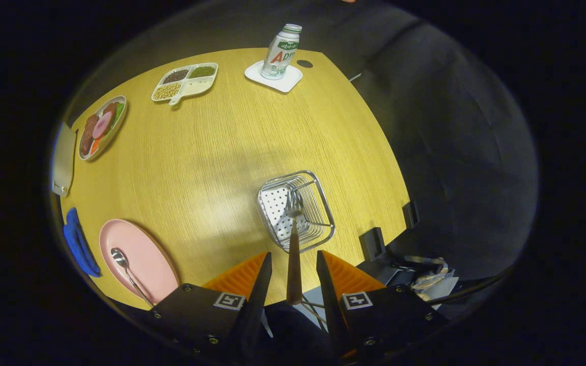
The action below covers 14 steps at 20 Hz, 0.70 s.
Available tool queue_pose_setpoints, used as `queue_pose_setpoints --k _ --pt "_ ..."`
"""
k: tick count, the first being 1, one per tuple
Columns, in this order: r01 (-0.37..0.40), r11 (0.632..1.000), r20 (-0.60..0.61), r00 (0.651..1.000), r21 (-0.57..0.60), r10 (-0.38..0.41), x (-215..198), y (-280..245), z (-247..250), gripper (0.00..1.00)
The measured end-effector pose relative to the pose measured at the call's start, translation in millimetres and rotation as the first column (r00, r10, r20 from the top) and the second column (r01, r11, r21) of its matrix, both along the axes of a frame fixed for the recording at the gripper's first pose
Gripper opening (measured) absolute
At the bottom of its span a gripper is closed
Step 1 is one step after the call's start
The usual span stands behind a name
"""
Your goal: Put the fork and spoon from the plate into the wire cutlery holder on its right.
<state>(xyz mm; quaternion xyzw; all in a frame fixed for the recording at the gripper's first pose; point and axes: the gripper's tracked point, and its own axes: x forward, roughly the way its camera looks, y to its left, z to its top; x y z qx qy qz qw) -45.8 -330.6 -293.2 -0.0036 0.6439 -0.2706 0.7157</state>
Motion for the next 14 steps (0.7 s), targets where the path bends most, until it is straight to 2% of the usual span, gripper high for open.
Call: queue_pose_setpoints --k 7,14 --pt "-0.033 0.999 0.01 0.999 -0.041 0.033 2 8 11 0.55" --pt "-0.135 0.988 0.002 0.991 -0.076 0.135 7 44 22 0.55"
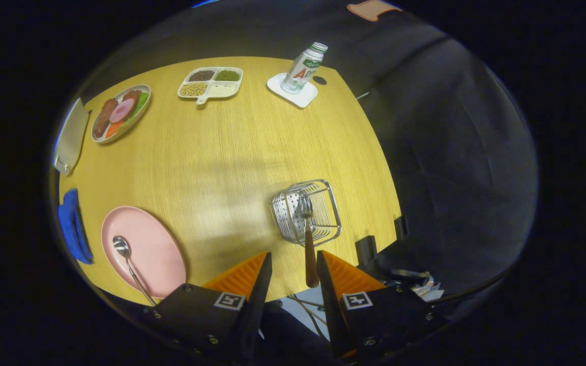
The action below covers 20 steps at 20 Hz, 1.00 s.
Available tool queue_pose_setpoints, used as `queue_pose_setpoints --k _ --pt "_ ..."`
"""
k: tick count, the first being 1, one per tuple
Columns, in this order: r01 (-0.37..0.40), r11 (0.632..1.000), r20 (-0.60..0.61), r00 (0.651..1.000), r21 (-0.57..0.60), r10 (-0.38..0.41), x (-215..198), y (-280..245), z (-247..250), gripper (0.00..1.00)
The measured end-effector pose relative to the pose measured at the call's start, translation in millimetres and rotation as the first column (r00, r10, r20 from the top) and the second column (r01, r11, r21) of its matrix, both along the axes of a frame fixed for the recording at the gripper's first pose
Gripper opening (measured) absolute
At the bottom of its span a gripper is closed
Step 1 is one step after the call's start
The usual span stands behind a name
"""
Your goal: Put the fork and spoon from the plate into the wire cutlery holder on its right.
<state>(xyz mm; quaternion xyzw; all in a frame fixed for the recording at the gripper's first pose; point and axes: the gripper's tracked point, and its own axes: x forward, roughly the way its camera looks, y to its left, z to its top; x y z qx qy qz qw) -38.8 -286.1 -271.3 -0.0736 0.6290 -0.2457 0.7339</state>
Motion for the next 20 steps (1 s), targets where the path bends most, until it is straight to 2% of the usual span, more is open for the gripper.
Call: queue_pose_setpoints --k 6,11,20 --pt "-0.139 0.99 -0.017 0.99 0.013 0.139 10 61 -6 0.55" --pt "-0.262 0.964 -0.04 0.964 0.046 0.263 10 119 -21 0.55" --pt "-0.391 0.908 -0.074 0.912 0.147 0.405 -9 212 -62 0.55"
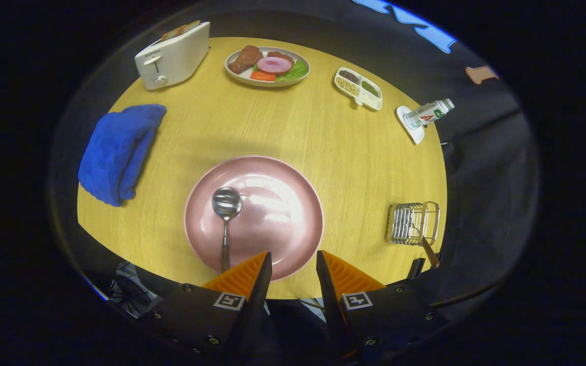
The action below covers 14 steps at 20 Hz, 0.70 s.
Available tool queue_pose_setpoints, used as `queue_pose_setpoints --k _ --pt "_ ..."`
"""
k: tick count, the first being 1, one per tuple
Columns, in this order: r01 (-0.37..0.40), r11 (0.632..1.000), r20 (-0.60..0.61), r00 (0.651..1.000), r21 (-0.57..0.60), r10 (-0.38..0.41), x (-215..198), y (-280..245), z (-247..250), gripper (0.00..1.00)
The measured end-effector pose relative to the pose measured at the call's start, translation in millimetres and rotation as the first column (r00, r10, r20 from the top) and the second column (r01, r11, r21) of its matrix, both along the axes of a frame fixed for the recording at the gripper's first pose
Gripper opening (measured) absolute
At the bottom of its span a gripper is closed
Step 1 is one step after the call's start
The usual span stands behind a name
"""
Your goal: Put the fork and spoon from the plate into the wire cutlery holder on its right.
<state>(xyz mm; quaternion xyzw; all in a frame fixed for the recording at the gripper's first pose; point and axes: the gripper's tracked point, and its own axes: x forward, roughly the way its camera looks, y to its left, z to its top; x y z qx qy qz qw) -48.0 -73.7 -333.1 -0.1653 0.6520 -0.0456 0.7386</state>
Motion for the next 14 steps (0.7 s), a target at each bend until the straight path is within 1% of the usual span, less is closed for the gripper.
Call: queue_pose_setpoints --k 5,9,14 --pt "-0.032 0.998 -0.034 0.999 0.047 0.034 -8 35 -23 0.55" --pt "-0.046 0.997 -0.064 0.997 0.06 0.05 -14 41 -40 0.55" --pt "-0.045 0.996 -0.082 0.995 0.075 0.051 -18 44 -54 0.55"
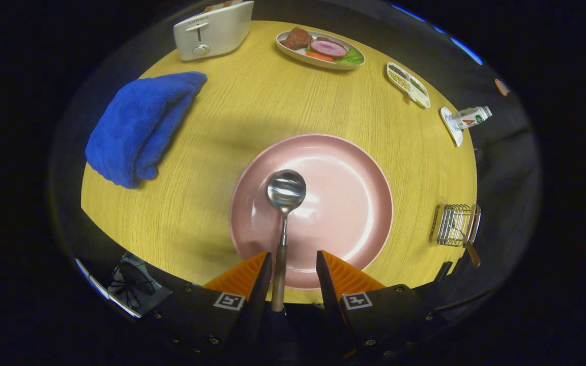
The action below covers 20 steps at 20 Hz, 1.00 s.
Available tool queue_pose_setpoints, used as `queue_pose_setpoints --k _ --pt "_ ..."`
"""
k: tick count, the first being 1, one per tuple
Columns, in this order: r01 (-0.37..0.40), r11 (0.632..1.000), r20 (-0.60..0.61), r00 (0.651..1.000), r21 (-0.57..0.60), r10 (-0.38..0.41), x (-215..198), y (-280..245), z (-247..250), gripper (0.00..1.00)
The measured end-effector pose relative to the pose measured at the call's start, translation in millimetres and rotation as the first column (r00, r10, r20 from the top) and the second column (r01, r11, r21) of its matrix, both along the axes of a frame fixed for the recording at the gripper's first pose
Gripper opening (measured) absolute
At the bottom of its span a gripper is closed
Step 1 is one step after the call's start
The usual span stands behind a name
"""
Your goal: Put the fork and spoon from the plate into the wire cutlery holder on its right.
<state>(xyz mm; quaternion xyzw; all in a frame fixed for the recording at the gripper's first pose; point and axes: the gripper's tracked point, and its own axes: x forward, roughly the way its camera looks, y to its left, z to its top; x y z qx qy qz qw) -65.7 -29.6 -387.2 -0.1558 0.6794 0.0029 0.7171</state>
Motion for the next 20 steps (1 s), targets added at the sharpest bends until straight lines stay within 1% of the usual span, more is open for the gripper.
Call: queue_pose_setpoints --k 10,11,12,15,16,17,20 --pt "0.0 1.0 -0.037 0.999 0.028 0.001 -4 -2 -21 0.54" --pt "-0.003 0.999 -0.043 0.999 0.034 0.004 -4 -1 -24 0.37" --pt "-0.007 1.0 -0.052 0.999 0.028 0.008 -5 -1 -27 0.32" --pt "-0.011 1.0 -0.059 0.998 0.028 0.013 -6 -3 -29 0.32" --pt "-0.025 0.999 -0.052 0.998 0.041 0.027 -4 -3 -34 0.32" --pt "-0.017 0.999 -0.063 0.998 0.041 0.02 -4 -4 -30 0.11" --pt "-0.003 0.999 -0.056 0.998 0.049 0.006 -3 -1 -29 0.11"
